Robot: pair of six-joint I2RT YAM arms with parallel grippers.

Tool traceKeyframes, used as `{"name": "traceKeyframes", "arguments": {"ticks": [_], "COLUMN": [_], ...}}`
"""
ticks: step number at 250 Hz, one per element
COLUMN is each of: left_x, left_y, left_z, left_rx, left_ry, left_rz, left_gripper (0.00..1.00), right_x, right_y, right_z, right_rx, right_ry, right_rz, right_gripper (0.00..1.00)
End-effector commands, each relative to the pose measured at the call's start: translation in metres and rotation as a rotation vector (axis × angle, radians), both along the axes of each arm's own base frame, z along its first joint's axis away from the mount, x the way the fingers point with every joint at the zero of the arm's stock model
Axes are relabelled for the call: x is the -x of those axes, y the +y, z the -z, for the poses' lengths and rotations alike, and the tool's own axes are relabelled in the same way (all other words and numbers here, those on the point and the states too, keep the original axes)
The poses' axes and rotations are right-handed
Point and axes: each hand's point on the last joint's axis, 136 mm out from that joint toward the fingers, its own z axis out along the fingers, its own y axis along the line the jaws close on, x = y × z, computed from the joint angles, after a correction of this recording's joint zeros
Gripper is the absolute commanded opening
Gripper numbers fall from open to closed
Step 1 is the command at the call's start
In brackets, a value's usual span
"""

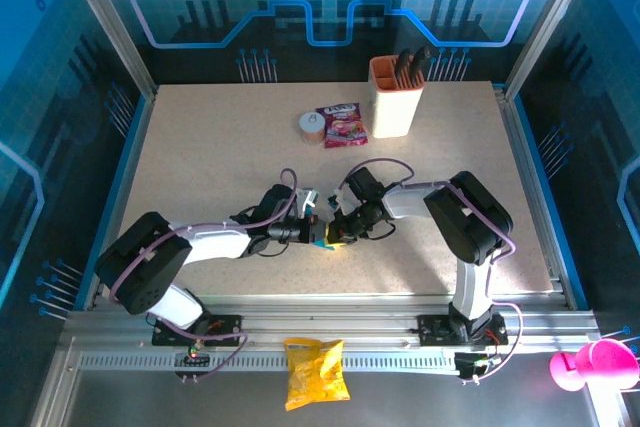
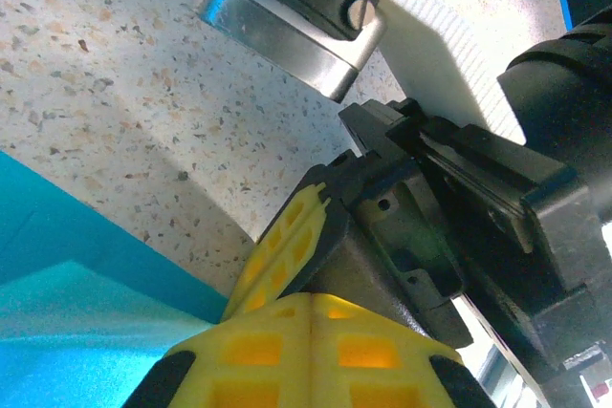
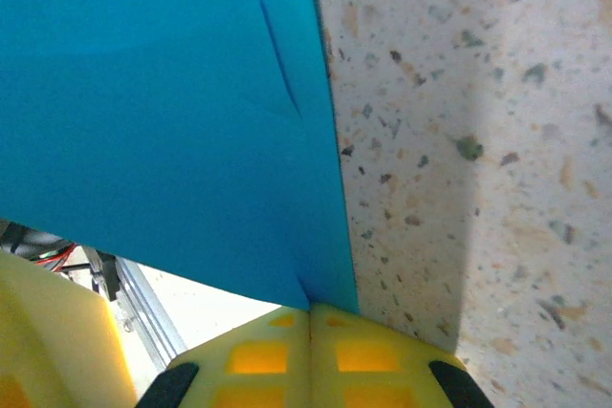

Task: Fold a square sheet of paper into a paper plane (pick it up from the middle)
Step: Fourth fold the wing at the center of the table.

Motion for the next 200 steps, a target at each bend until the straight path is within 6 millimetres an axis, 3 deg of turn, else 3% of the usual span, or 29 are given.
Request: {"name": "traceKeyframes", "arguments": {"ticks": [1, 84, 200], "left_x": [-0.02, -0.044, -0.04], "left_y": [-0.004, 0.013, 0.021], "left_z": [-0.002, -0.002, -0.018], "left_rx": [0.007, 0.034, 0.099], "left_ry": [-0.049, -0.057, -0.077], "left_rz": [-0.033, -0.138, -0.16], "left_gripper": [0.0, 0.0, 0.0], "right_x": [0.019, 0.021, 0.021], "right_y": [-0.017, -0.019, -0.021], "right_z": [0.033, 0.035, 0.039], "right_rx": [0.119, 0.128, 0.142], "right_ry": [0.058, 0.058, 0.061], "right_rz": [-0.013, -0.016, -0.011], "right_gripper": [0.0, 0.0, 0.0]}}
